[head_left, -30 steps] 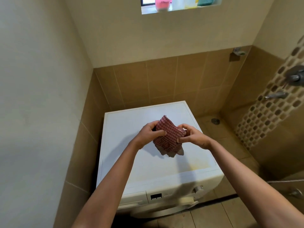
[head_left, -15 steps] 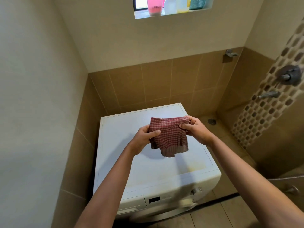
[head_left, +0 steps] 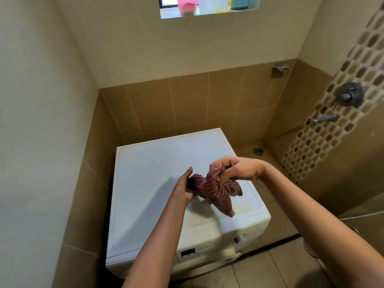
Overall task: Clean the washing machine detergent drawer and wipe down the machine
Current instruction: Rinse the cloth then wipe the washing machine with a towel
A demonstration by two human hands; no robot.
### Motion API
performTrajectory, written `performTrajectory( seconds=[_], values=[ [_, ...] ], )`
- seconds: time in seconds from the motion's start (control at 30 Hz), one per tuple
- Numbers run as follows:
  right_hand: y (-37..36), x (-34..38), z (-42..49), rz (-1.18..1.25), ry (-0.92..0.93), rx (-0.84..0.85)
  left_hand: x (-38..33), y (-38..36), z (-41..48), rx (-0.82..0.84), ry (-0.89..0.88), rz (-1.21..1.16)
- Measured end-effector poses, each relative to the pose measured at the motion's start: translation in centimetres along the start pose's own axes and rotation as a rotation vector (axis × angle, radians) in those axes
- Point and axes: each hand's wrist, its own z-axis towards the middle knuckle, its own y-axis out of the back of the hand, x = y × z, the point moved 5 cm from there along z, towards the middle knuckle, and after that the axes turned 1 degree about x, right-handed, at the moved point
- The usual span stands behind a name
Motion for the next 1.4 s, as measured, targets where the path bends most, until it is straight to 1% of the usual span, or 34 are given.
performTrajectory(
  seconds=[0.1,0.17,0.3,0.37,0.43,0.47,0.53,0.63,0.7,0.8,0.87,0.93,1.0,1.1,1.2,1.27,1.33,1.4],
  values=[
    [-1.5,-0.5,-0.5,-0.114,-0.042,0.175,-0.7,0.0,0.3,-0.09,-0.012,0.138],
    [-2.5,-1.1,-0.8,-0.166,-0.082,0.233,-1.6,-0.4,0.2,-0.094,-0.051,0.189],
    [-4.0,-2.4,-1.1,-0.277,-0.157,0.344,-2.5,-0.5,0.4,-0.106,-0.046,0.216],
    [-3.9,-2.3,-1.1,-0.267,-0.208,0.375,-3.1,0.3,1.4,-0.188,-0.115,0.264],
    [-3.4,-2.1,-1.3,-0.23,-0.215,0.386,-3.6,0.9,1.9,-0.271,-0.22,0.404],
    [-3.0,-1.8,-1.3,-0.222,-0.206,0.355,-3.8,0.9,1.8,-0.272,-0.273,0.497],
    [-1.5,-1.6,-1.0,-0.264,-0.165,0.212,-4.2,0.4,1.4,-0.196,-0.349,0.632],
    [1.4,-1.4,-0.4,-0.397,-0.123,-0.095,-4.9,-1.0,0.5,0.037,-0.391,0.776],
    [3.1,-1.3,-0.2,-0.437,-0.109,-0.276,-5.4,-2.0,-0.5,0.187,-0.403,0.884],
    [4.9,-1.3,-0.1,-0.362,-0.035,-0.465,-6.3,-3.5,-2.4,0.326,-0.475,1.072],
    [5.7,-1.5,-0.2,-0.275,0.011,-0.548,-7.1,-4.1,-3.2,0.368,-0.52,1.124],
    [6.5,-1.7,-0.2,-0.262,0.035,-0.609,-7.8,-4.6,-3.9,0.396,-0.563,1.162],
    [6.8,-1.9,0.0,-0.243,0.046,-0.62,-8.4,-5.2,-4.2,0.412,-0.62,1.249],
    [6.4,-2.2,0.9,-0.145,0.056,-0.547,-8.5,-5.8,-4.4,0.435,-0.651,1.35],
    [6.2,-2.5,1.3,-0.065,0.085,-0.507,-8.6,-6.0,-4.5,0.46,-0.659,1.368],
    [6.4,-2.5,1.1,-0.075,0.1,-0.544,-8.8,-5.6,-4.3,0.423,-0.65,1.367],
    [6.9,-2.3,0.7,-0.077,0.122,-0.603,-9.4,-4.6,-3.8,0.326,-0.601,1.374],
    [7.2,-2.0,0.1,-0.072,0.155,-0.656,-9.8,-3.5,-3.6,0.255,-0.564,1.448]
  ],
)
